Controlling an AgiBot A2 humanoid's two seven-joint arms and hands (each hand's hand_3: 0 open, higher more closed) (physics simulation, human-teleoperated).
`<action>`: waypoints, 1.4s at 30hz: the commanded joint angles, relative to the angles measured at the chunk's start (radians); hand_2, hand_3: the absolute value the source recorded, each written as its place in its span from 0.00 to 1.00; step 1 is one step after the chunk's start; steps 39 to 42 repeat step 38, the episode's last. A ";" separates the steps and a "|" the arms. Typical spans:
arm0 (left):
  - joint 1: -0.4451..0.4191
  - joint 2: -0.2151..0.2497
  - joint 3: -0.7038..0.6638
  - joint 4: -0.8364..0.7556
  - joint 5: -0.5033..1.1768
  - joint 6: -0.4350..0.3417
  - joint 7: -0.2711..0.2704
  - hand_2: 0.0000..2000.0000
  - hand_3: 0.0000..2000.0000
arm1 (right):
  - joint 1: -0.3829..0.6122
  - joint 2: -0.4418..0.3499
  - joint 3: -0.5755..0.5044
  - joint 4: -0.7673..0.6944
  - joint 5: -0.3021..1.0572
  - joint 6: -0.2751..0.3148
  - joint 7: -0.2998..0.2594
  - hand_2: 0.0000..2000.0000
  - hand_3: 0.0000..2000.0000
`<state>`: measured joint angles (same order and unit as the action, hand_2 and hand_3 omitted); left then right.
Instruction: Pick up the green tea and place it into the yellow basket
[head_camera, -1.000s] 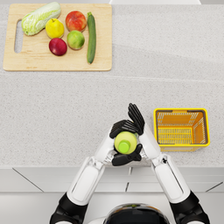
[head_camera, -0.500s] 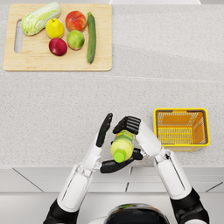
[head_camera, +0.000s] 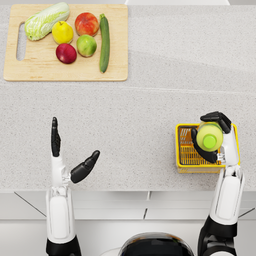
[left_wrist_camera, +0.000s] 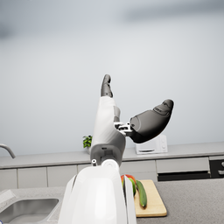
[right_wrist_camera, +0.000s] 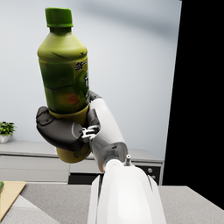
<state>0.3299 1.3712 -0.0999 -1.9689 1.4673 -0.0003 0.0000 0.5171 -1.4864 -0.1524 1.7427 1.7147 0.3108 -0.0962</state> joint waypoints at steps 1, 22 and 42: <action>0.043 -0.010 -0.030 0.056 0.000 0.000 0.000 0.00 0.00 | -0.029 -0.012 -0.104 -0.068 0.000 0.000 -0.076 1.00 1.00; 0.250 -0.060 -0.126 0.254 0.000 0.000 0.000 0.00 0.00 | 0.027 0.068 -0.132 0.059 0.000 -0.302 0.074 0.00 0.00; 0.213 -0.048 -0.144 0.265 0.000 0.000 0.000 0.00 0.00 | -0.017 0.057 -0.094 0.044 0.000 -0.311 0.096 0.00 0.00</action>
